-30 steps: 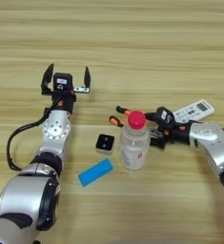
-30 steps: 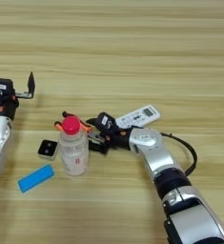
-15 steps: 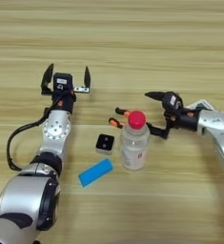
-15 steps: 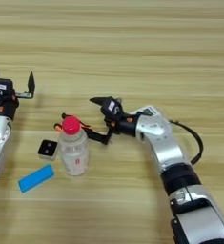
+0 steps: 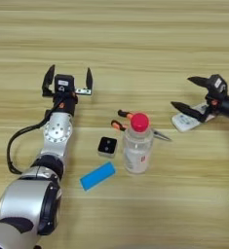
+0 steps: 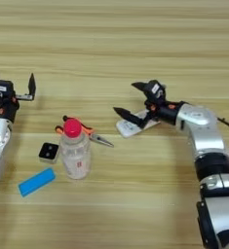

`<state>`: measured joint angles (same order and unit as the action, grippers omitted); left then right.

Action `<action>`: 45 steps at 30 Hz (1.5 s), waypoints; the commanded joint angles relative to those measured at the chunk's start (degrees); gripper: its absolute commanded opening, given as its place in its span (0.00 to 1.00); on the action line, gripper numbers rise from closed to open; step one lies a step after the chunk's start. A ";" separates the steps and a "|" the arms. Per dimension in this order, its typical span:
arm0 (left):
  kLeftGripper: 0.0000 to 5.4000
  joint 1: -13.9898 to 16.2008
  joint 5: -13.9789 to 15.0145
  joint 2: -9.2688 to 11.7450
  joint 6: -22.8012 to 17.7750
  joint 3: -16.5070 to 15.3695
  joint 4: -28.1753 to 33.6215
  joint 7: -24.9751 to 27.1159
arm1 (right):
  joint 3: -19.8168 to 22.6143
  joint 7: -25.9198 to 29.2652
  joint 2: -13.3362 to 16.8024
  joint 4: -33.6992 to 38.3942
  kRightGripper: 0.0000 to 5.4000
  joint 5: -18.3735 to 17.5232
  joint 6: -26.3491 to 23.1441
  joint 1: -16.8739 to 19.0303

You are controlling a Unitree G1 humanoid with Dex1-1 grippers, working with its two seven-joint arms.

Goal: Move the objects on the table

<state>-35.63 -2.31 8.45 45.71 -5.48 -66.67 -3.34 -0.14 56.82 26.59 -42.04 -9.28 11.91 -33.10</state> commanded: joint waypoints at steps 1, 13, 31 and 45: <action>1.00 -1.42 -0.66 -0.04 -0.41 0.13 -0.53 -0.31 | 1.35 0.02 2.21 -7.45 1.00 1.01 1.94 -4.74; 1.00 -1.50 -0.68 -0.10 -0.52 0.14 -0.62 -0.32 | 2.99 -10.85 1.29 -23.97 1.00 4.38 1.03 -12.78; 1.00 -1.32 -0.70 0.03 -0.15 0.12 -0.59 -0.40 | -1.87 -37.27 -4.97 -29.29 1.00 15.94 3.11 -13.69; 1.00 -1.41 -0.71 0.07 -0.23 0.11 -0.77 -0.39 | -6.02 -39.28 -1.98 -28.87 1.00 22.44 3.60 -12.35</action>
<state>-35.98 -2.32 8.28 45.66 -5.48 -66.93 -3.49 -5.30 16.54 23.92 -70.83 12.14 15.24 -45.61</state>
